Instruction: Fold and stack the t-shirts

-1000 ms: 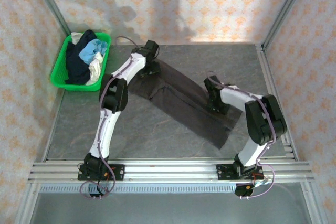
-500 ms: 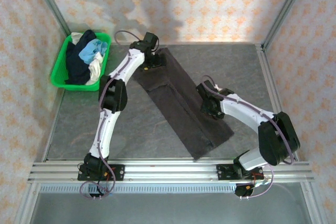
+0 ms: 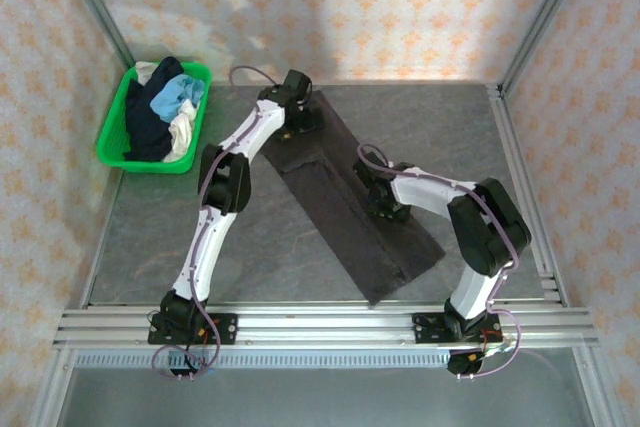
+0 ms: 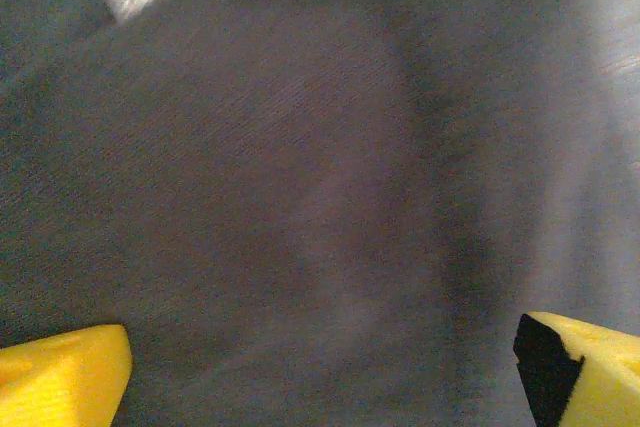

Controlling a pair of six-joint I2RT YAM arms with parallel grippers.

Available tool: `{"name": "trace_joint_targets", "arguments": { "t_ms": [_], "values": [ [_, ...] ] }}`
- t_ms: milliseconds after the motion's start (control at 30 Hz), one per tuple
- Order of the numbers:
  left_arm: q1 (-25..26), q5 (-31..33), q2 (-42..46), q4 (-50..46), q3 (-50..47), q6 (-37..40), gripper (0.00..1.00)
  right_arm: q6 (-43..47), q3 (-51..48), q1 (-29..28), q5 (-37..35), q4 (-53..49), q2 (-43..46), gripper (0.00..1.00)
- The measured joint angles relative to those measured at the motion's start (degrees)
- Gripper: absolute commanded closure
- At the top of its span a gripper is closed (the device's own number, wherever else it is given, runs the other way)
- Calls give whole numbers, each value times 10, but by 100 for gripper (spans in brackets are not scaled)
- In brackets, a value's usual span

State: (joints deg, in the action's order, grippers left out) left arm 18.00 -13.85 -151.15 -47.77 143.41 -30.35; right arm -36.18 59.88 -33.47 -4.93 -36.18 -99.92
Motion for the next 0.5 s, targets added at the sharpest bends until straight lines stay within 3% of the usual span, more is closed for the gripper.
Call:
{"name": "trace_joint_targets", "arguments": {
  "t_ms": [167,400,500],
  "values": [
    [4,-10,-65,31,79,-20,0,-49,0,-50,-12,-4,-6,35],
    [4,-84,-116,93,163,-42,0,-154,2,-151,-21,12,-13,34],
    [4,-102,-116,101,163,-41,0,-186,12,-184,-6,26,-20,26]
  ]
}}
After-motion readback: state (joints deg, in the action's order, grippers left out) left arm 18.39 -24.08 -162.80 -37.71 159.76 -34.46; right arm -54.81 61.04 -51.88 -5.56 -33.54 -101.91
